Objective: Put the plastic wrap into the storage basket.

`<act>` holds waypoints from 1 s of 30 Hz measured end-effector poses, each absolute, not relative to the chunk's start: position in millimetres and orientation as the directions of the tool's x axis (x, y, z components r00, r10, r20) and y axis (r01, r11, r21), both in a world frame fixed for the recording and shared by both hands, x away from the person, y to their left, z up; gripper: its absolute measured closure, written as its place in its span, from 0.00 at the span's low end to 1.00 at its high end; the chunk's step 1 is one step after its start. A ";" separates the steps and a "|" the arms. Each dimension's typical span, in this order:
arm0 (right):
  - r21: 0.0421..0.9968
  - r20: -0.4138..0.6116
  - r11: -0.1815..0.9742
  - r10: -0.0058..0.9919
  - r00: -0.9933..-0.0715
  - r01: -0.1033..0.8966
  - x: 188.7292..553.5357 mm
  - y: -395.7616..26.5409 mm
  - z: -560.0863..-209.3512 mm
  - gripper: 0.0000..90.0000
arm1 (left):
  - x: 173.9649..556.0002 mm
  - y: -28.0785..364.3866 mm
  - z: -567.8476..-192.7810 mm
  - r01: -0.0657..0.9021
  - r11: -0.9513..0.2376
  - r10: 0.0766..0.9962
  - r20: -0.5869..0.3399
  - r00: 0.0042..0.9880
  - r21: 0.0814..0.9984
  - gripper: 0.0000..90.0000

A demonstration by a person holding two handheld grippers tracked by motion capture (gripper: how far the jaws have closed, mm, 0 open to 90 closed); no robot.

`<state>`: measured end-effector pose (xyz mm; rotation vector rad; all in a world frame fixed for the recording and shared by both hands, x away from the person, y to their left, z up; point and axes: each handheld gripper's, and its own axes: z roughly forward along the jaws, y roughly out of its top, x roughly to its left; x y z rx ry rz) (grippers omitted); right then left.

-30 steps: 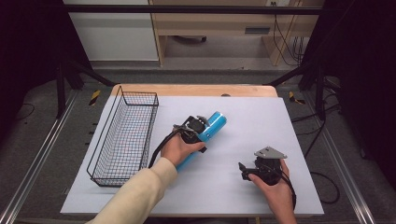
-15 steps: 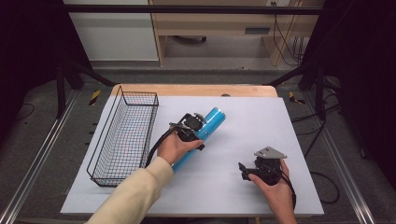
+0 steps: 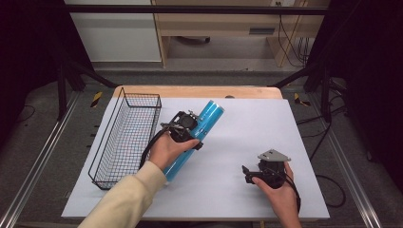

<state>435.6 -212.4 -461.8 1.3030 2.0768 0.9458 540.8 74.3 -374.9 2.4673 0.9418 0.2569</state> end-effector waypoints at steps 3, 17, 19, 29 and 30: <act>0.776 -0.052 0.295 0.911 -0.409 0.558 435.2 -211.8 -461.9 0.10 | 537.5 77.6 -372.2 0.569 -0.645 0.667 0.011 0.745 0.510 0.35; 0.776 -0.056 0.302 0.907 -0.417 0.554 435.6 -211.2 -462.6 0.10 | 519.2 98.1 -363.2 0.528 -0.603 0.663 0.008 0.749 0.598 0.36; 0.776 -0.057 0.305 0.906 -0.419 0.552 435.9 -211.5 -462.6 0.10 | 515.1 101.8 -361.2 0.525 -0.585 0.665 -0.005 0.747 0.618 0.36; 0.771 -0.058 0.307 0.906 -0.419 0.557 435.7 -209.3 -463.4 0.10 | 497.0 113.0 -347.6 0.484 -0.558 0.653 -0.003 0.757 0.674 0.36; 0.771 -0.057 0.307 0.906 -0.419 0.558 435.6 -209.3 -463.4 0.10 | 496.2 114.5 -346.1 0.482 -0.556 0.652 -0.005 0.758 0.677 0.36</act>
